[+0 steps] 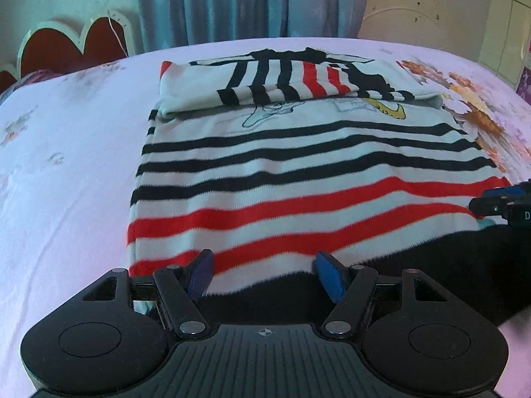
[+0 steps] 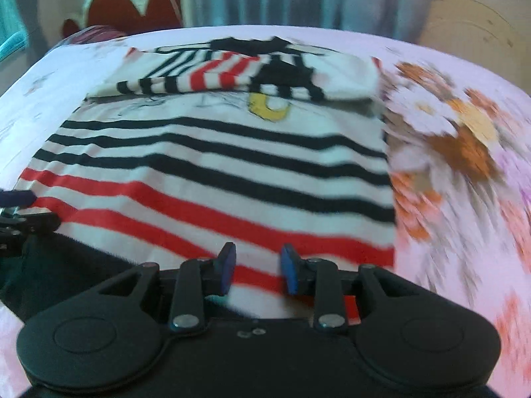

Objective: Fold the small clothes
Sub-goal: 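Lift both tools away from the folded sweater, then grasp the black hem edge of the sweater with both tools, then fold the held black hem over the sweater body with both tools, then open both tools and lift them off the folded hem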

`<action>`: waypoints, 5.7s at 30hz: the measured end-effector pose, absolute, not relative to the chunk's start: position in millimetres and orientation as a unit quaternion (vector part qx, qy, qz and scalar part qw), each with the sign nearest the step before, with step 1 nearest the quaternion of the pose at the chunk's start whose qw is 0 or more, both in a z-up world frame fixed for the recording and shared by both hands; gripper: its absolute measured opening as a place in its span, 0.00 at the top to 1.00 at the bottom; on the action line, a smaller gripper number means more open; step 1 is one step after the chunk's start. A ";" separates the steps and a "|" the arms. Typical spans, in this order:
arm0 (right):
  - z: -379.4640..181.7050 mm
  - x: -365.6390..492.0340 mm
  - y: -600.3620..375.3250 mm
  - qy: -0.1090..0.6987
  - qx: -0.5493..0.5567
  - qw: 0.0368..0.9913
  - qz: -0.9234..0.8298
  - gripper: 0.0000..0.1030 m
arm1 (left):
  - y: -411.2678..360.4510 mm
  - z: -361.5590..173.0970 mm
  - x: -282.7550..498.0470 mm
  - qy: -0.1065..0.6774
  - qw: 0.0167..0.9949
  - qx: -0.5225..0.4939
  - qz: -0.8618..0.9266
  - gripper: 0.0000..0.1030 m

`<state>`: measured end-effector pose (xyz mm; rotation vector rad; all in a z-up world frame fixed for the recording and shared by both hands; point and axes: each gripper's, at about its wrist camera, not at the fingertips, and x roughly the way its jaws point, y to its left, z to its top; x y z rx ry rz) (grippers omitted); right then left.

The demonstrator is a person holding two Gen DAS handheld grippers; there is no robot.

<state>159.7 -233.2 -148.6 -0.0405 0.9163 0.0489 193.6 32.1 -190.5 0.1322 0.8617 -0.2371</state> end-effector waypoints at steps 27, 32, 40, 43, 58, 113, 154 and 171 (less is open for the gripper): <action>-126.6 69.0 -235.8 0.422 0.034 0.901 -0.089 0.39 | 98.9 -183.4 144.8 0.436 0.894 -0.003 -0.098 0.33; -135.3 70.4 -248.6 0.440 0.055 0.891 -0.094 0.40 | 111.0 -192.2 141.7 0.456 0.882 -0.040 -0.110 0.33; -145.2 71.7 -248.2 0.467 0.098 0.877 -0.061 0.73 | 111.5 -194.3 150.7 0.496 0.853 -0.097 -0.132 0.92; -143.3 75.9 -249.4 0.475 0.118 0.871 -0.040 0.90 | 106.5 -190.1 154.7 0.492 0.851 -0.103 -0.149 0.94; -71.8 130.2 -271.7 0.374 0.165 0.913 -0.002 0.90 | 92.2 -113.1 229.1 0.366 0.905 -0.123 -0.178 0.94; -141.6 465.0 -339.2 0.407 0.113 0.906 0.001 0.51 | 25.1 -191.5 537.3 0.400 0.911 -0.032 -0.095 0.86; -115.4 455.4 -274.1 0.364 0.041 0.930 0.024 0.71 | -2.6 -153.9 498.1 0.325 0.943 -0.018 -0.066 0.47; -149.6 451.8 -286.6 0.392 0.003 0.919 -0.032 0.71 | -35.2 -192.7 503.8 0.374 0.925 0.053 -0.047 0.47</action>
